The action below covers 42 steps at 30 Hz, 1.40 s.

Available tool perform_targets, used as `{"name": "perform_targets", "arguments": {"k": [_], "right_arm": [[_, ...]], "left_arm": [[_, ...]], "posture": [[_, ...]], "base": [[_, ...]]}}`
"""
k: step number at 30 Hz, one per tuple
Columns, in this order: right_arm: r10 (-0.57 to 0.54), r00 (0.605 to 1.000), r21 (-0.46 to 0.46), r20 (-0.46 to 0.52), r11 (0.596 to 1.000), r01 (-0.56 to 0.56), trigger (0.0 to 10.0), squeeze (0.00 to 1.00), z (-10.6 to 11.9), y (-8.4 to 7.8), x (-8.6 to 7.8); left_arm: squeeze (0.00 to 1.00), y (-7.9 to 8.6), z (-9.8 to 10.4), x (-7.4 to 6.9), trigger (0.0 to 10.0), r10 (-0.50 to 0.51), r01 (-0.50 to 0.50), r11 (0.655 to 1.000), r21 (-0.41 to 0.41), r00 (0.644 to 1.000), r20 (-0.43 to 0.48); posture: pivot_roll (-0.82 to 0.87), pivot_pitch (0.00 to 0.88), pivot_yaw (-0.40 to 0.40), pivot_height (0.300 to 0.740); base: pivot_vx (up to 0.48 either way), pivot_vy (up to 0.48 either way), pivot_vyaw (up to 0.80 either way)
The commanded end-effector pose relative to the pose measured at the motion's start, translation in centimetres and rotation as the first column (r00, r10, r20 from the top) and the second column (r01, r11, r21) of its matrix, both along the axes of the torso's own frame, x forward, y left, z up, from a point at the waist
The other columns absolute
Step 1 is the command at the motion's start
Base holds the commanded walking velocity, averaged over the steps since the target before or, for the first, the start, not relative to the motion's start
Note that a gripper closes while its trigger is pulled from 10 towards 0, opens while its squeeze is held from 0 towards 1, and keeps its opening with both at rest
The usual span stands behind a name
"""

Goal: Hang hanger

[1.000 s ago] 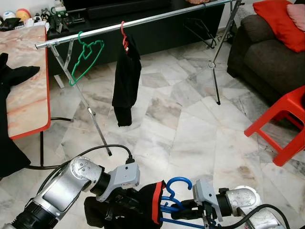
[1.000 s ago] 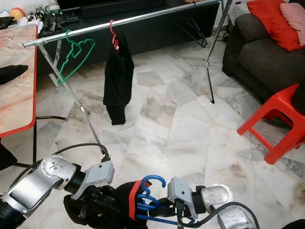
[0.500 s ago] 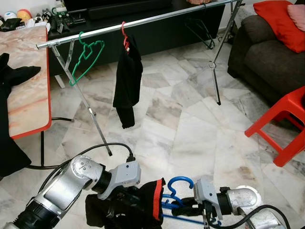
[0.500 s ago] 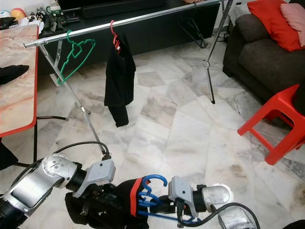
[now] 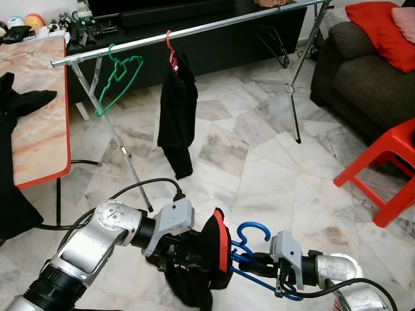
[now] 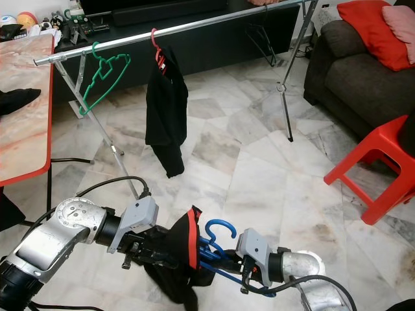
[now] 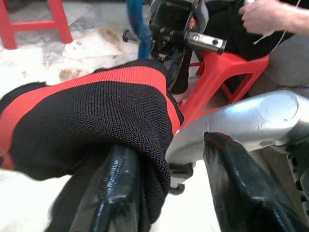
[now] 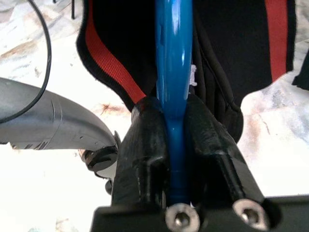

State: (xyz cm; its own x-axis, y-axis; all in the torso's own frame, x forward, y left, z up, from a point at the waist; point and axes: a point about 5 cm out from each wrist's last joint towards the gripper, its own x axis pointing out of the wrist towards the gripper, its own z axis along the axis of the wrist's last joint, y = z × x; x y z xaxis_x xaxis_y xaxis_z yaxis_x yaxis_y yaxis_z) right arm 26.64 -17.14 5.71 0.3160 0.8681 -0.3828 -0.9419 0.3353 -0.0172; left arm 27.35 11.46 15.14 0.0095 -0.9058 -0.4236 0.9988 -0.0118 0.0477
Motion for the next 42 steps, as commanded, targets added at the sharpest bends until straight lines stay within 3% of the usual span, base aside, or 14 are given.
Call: {"name": "perform_targets", "arguments": {"k": [1,2,3,4,5,7,8,10,12,17,20,28,42], "right_arm": [[-0.034,0.999,0.042,0.029,0.999,0.033,0.0,0.00,0.6,-0.1,0.1],[-0.042,0.999,0.045,0.030,0.998,0.040,0.0,0.00,0.5,-0.1,0.1],[-0.049,0.998,0.047,0.033,0.998,0.047,0.0,0.00,0.5,-0.1,0.1],[-0.056,0.998,0.049,0.036,0.997,0.054,0.0,0.00,0.6,-0.1,0.2],[-0.071,0.997,0.058,0.043,0.996,0.069,0.0,0.00,0.7,-0.1,0.3],[-0.085,0.995,0.067,0.049,0.994,0.081,0.0,0.00,0.8,-0.1,0.4],[-0.090,0.995,0.077,0.051,0.993,0.086,0.0,0.00,1.0,-0.1,0.5],[-0.091,0.994,0.082,0.053,0.993,0.087,0.0,0.00,1.1,0.0,0.6],[-0.099,0.993,0.088,0.057,0.992,0.094,0.0,0.00,1.2,0.0,0.6],[-0.109,0.992,0.095,0.059,0.990,0.103,0.0,0.00,1.3,-0.1,0.7],[-0.116,0.991,0.102,0.061,0.989,0.109,0.0,0.00,1.5,-0.2,0.6],[-0.122,0.990,0.107,0.063,0.988,0.115,0.0,0.00,1.7,-0.2,0.7],[-0.133,0.989,0.101,0.065,0.987,0.126,0.0,0.00,1.9,-0.5,0.7]], "left_arm": [[1.00,0.0,0.4,0.0,10.0,0.013,-0.015,0.997,-0.074,1.000,-0.024],[1.00,-0.3,0.5,0.2,10.0,0.031,-0.037,0.992,-0.121,0.998,-0.046],[1.00,-0.4,0.3,0.2,3.6,0.043,-0.049,0.990,-0.131,0.998,-0.052],[1.00,-0.6,0.1,0.3,3.6,0.061,-0.068,0.988,-0.138,0.997,-0.054],[1.00,-1.0,-0.5,0.5,0.0,0.110,-0.121,0.979,-0.162,0.991,-0.077],[0.97,-1.5,-0.8,0.3,0.0,0.131,-0.148,0.972,-0.185,0.986,-0.103],[0.86,-1.8,-1.1,0.0,0.0,0.146,-0.172,0.961,-0.218,0.981,-0.131],[0.83,-2.0,-1.4,-0.1,0.0,0.170,-0.204,0.950,-0.237,0.973,-0.155],[0.70,-2.0,-1.8,-0.1,0.0,0.220,-0.261,0.931,-0.255,0.959,-0.177],[0.70,-2.0,-2.1,-0.2,0.0,0.266,-0.320,0.903,-0.285,0.940,-0.213],[0.70,-2.0,-2.2,0.0,0.0,0.329,-0.389,0.865,-0.317,0.916,-0.229],[0.69,-2.2,-1.8,0.1,0.0,0.348,-0.416,0.839,-0.351,0.906,-0.242],[0.70,-2.8,-1.7,-0.5,0.0,0.369,-0.497,0.750,-0.437,0.862,-0.347]], "posture": [[-0.02,0.157,0.031,0.740],[-0.02,0.157,0.031,0.740],[-0.02,0.157,0.033,0.740],[-0.02,0.157,0.033,0.740],[-0.03,0.157,0.033,0.740],[-0.03,0.156,0.034,0.740],[-0.03,0.156,0.035,0.740],[-0.03,0.155,0.033,0.740],[-0.03,0.155,0.034,0.740],[-0.03,0.155,0.033,0.740],[-0.02,0.154,0.029,0.740],[-0.03,0.151,0.027,0.740],[-0.03,0.146,0.024,0.740]], "base": [[0.000,0.000,0.00],[0.000,0.000,0.00],[0.000,0.000,0.00],[0.000,0.000,0.00],[0.000,0.000,0.00],[0.000,0.000,0.00],[0.000,0.000,0.00],[0.000,0.000,0.00],[0.000,0.000,0.00],[0.000,0.000,0.00],[0.000,0.000,0.00],[0.000,0.000,0.00],[0.000,0.000,0.00]]}}
